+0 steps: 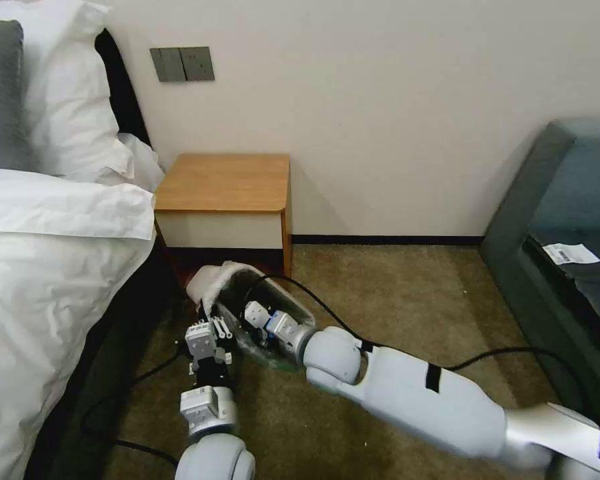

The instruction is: Pick up the garbage bag from the table and place it over the trash can.

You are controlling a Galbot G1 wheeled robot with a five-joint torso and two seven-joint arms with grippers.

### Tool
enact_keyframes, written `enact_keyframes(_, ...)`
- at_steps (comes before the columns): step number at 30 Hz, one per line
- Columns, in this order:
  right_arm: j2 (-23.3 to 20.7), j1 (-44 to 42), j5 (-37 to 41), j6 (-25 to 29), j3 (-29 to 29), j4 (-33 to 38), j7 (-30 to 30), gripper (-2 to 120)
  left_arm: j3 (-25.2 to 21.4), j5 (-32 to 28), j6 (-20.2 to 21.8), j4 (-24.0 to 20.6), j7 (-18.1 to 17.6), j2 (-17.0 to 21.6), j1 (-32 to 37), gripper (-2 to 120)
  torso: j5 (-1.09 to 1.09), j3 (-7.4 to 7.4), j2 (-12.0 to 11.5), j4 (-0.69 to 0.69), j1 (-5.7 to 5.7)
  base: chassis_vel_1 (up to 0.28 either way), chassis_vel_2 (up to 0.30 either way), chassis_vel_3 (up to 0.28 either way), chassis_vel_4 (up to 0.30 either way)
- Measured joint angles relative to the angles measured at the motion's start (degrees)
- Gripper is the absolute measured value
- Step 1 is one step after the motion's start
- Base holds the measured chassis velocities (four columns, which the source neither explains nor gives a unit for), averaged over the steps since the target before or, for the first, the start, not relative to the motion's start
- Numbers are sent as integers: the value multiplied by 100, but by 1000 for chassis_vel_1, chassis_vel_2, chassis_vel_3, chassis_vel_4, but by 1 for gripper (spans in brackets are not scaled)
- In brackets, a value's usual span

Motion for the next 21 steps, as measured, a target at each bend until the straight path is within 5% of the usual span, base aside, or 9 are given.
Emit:
enact_keyframes(10, -1015, -1714, 17, 346, 1893, 1674, -222, 0, 1, -1201, 722, -30, -354, 19, -171, 7, 1, 0, 0, -2, 0, 0, 0, 0, 0)
enact_keyframes(15, -943, -2419, 16, 565, 2860, 2086, -369, 2, -10, -1570, 939, -45, -509, 37, -202, 7, -1, 0, 0, -2, 0, 0, 0, 0, 0)
enact_keyframes(21, -398, -3349, -97, 1031, 4206, 2365, -591, 27, 23, -2760, 1390, -257, -795, 54, -236, 7, 0, 0, 0, -1, 0, 0, 0, 0, 0)
